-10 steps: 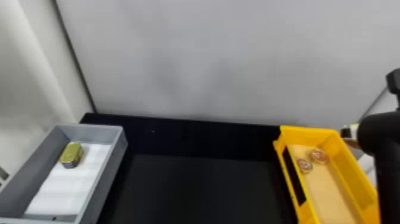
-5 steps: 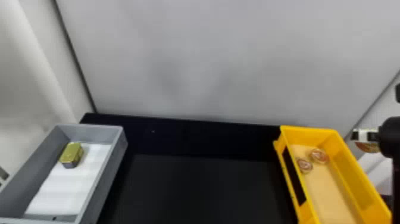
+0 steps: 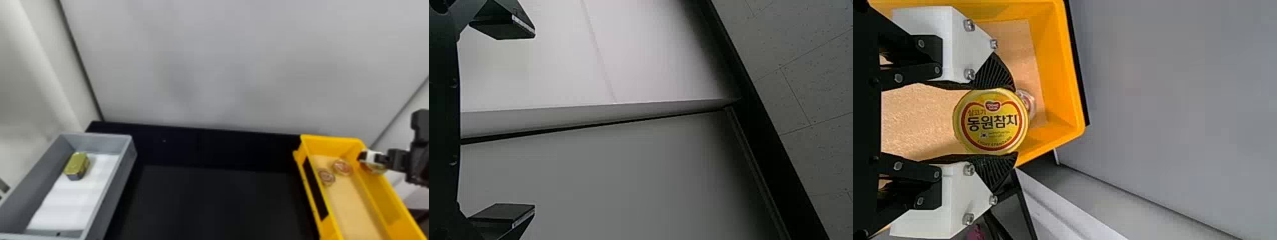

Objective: Pick up the round yellow can and place it in the yellow rectangular box

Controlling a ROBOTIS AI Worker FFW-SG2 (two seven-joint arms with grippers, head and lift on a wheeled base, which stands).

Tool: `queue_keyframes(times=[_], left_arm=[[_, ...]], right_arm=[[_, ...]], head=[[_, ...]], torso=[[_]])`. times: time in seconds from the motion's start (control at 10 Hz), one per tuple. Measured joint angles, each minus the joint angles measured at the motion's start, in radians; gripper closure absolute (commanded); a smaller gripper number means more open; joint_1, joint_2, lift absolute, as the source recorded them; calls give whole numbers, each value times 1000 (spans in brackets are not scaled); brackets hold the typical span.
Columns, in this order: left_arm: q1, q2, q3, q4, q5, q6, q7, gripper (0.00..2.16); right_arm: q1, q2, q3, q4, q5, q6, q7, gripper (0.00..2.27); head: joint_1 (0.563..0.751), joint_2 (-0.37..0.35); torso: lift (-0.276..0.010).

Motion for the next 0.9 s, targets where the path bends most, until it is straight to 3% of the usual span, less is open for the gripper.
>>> queue_keyframes(times=[0.3,0.7,0.9], left_arm=[[4,1,3,-1,0,0,-1,58],[9,1,7,-1,0,-2,-2,58],[10,0,8,-1,0,-3,-1,58]], right_arm=[[31,-14,-5,79,-93,-44,-34,679],[96,-47,3,204,-326,-187,-136,679],[119,-51,9,234,-375,-219,-154,679]], head=[[694,-78],[694,-78],[694,-78]], torso=[[-8],[-8],[-8]])
